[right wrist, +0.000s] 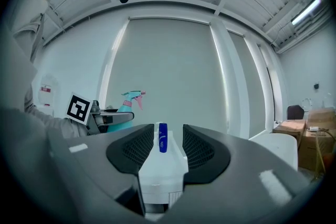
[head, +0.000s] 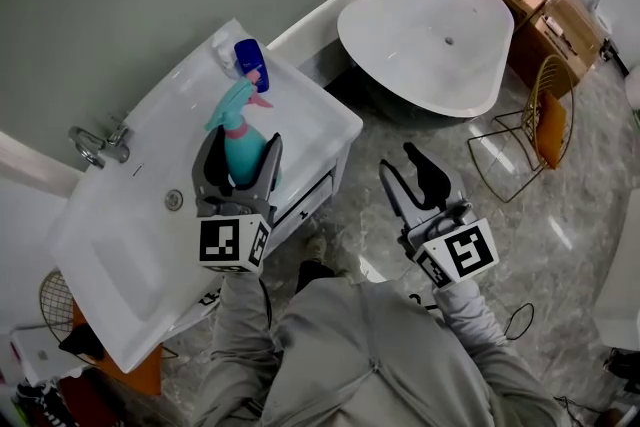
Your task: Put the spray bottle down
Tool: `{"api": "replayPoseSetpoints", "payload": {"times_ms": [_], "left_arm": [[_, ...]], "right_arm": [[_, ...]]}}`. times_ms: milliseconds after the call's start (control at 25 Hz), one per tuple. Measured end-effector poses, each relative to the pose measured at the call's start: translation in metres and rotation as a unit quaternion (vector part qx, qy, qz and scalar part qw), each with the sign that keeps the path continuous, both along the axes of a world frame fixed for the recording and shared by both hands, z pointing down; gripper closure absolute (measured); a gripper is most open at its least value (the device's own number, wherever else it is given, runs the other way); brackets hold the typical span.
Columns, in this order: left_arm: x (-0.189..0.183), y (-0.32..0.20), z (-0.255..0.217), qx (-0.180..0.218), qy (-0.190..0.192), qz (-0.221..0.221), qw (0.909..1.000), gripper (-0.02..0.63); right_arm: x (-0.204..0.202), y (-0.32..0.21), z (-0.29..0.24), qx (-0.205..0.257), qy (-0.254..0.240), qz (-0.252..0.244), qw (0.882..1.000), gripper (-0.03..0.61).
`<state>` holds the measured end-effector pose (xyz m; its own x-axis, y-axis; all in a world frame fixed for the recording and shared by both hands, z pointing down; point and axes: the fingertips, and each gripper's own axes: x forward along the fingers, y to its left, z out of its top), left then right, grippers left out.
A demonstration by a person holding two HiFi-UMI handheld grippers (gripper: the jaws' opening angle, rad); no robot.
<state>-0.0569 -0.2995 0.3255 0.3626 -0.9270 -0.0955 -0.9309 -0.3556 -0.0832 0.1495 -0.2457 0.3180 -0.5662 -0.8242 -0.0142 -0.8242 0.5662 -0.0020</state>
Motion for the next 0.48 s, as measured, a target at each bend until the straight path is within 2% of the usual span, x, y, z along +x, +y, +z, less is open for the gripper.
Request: {"api": "replayPoseSetpoints", "payload": {"times_ms": [480], "left_arm": [[-0.003,-0.066,0.046,-0.022,0.002,0.035,0.9991,0.224]], "right_arm": [[-0.015,-0.039,0.005,-0.005,0.022,0.028,0.999,0.417]]}}
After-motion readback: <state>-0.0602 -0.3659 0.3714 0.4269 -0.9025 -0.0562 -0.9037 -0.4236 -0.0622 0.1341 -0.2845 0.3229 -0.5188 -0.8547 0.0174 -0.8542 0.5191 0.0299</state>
